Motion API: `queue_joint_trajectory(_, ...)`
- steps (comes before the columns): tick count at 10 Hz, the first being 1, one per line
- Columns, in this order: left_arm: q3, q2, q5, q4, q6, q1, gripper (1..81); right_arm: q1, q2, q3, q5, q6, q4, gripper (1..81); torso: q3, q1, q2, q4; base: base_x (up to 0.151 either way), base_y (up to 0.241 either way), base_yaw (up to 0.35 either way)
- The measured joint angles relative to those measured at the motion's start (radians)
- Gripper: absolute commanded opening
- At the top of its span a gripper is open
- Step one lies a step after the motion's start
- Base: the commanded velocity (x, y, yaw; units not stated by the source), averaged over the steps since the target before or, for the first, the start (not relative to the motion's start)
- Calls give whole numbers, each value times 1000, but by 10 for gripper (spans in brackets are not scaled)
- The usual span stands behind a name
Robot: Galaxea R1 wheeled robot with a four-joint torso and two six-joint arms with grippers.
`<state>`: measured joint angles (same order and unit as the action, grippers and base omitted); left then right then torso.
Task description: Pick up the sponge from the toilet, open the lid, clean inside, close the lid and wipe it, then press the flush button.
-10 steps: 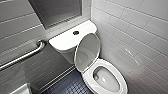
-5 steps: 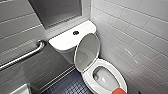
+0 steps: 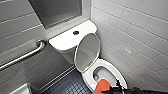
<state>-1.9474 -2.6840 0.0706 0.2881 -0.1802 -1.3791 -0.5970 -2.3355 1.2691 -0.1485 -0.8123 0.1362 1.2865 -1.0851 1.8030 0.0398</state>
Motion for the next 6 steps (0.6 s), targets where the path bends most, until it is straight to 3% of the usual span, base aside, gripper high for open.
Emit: queue_joint_trajectory(6,-13,2,0,-1,0,0,811,171,-252,339,-89,-2,1,10,0,0,0,0,0,0,0)
